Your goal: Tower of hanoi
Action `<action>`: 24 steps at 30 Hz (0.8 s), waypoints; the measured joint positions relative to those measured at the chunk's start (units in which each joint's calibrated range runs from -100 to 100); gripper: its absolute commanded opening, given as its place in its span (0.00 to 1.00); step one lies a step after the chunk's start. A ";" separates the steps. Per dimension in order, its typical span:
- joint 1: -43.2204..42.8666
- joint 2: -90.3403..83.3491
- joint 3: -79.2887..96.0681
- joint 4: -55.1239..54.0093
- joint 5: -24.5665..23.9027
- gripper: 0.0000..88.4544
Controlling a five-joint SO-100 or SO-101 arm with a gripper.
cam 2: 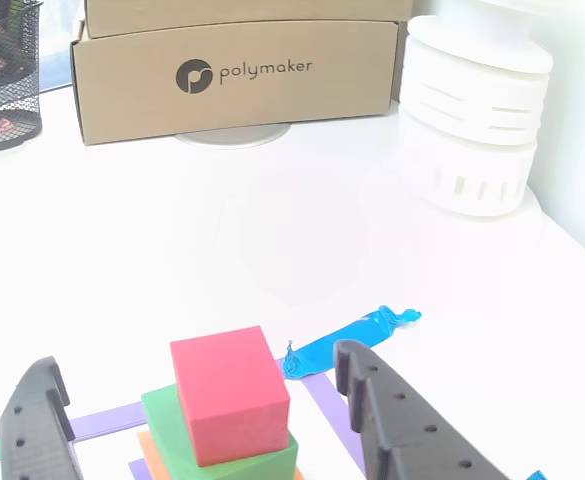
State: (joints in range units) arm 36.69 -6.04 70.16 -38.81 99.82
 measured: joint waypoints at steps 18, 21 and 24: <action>-1.05 1.10 -0.09 -0.32 0.00 0.22; -1.05 1.10 -0.09 -0.32 0.00 0.21; -1.05 1.10 -0.09 -0.32 -0.18 0.21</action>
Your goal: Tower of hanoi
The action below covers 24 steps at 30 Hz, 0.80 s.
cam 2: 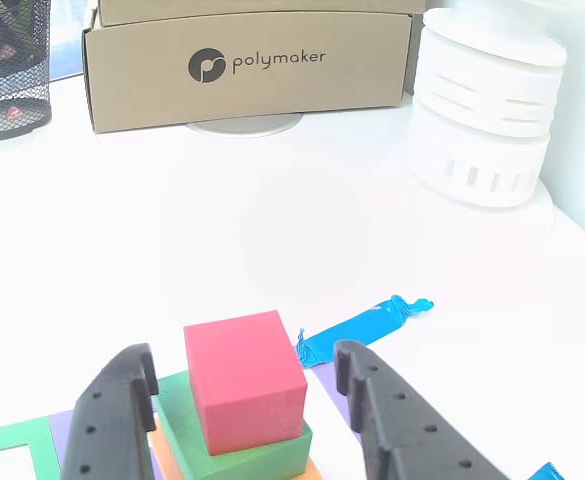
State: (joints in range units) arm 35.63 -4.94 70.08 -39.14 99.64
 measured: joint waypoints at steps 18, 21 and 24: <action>-1.64 0.08 1.15 -0.16 0.00 0.13; -2.22 0.08 1.59 -0.73 0.00 0.12; -2.22 0.08 1.86 -1.29 0.00 0.11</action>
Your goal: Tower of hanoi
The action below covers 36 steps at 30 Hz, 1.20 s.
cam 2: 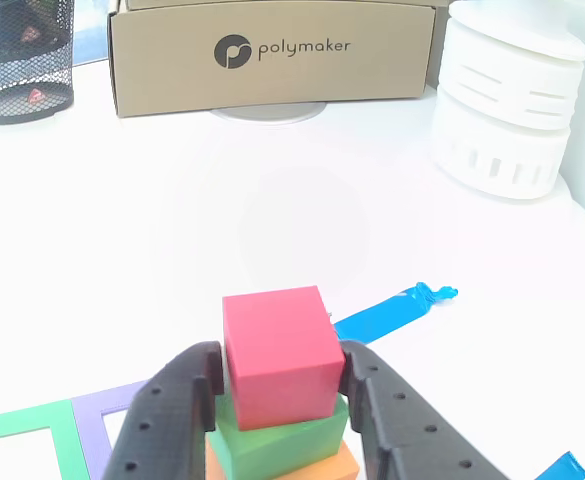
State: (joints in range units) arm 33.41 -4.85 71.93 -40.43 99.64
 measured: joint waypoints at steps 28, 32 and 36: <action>-2.22 -8.53 0.27 7.17 0.00 0.06; -2.34 -17.39 -0.44 17.01 0.00 0.06; -2.69 -26.59 -3.81 30.79 0.00 0.06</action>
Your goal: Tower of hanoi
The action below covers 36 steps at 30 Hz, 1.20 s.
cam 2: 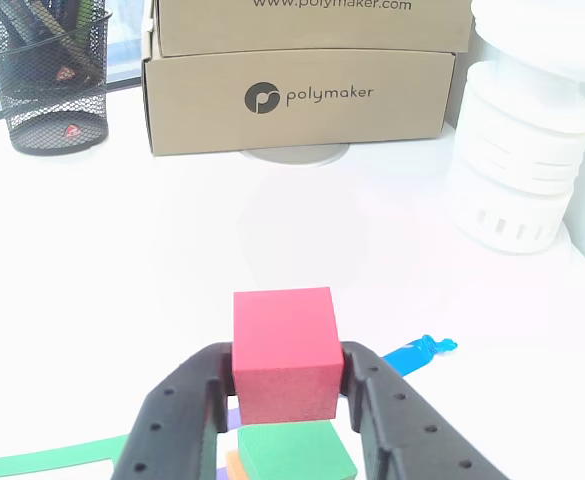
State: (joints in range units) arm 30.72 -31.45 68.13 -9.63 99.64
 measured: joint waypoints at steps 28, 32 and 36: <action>-10.18 -19.25 -63.57 98.75 0.00 0.06; -11.94 -21.44 -57.90 98.75 0.00 0.06; -12.52 -25.33 -45.95 91.17 0.00 0.06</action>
State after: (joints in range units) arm 18.20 -56.78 22.18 81.54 99.64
